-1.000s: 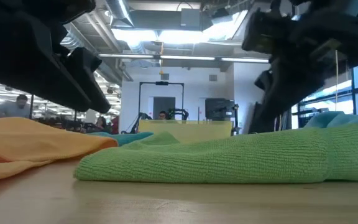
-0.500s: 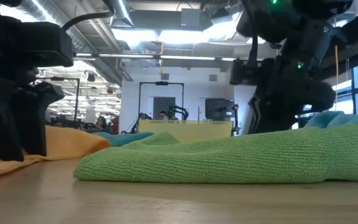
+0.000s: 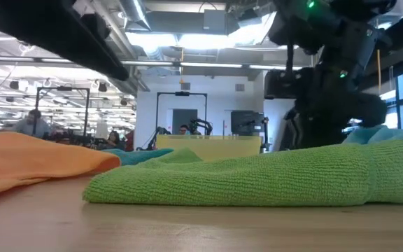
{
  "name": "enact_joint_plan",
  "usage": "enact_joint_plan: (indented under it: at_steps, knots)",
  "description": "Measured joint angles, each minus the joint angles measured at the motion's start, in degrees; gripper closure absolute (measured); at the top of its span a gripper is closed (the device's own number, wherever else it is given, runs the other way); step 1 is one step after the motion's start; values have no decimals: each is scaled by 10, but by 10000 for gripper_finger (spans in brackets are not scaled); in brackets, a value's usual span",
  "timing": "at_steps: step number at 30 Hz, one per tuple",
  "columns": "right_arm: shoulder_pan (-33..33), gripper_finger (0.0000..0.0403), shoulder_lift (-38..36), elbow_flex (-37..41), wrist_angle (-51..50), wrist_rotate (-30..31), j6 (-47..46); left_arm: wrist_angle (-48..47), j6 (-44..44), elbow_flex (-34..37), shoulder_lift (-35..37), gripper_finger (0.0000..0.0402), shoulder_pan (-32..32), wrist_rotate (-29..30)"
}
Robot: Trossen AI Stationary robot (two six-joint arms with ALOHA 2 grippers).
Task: Fold microfiber towels
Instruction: Fold the green microfiber cloth
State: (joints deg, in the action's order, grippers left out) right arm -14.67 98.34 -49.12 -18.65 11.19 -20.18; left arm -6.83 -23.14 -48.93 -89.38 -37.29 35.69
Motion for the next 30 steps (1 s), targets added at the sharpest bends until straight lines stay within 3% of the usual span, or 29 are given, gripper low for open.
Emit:
enact_joint_plan:
  at_steps: [8, 17, 30]
  knots:
    - [-20, 368, -1, 0, 41, -63, 27, 46, 9, 1, -54, 225, 31, -41]
    - [-27, 368, -18, 0, 40, -65, 25, 96, 8, 1, -108, 225, 44, -93]
    - [-47, 368, -47, 0, 51, -69, 23, 99, -3, 1, -116, 225, 44, -98]
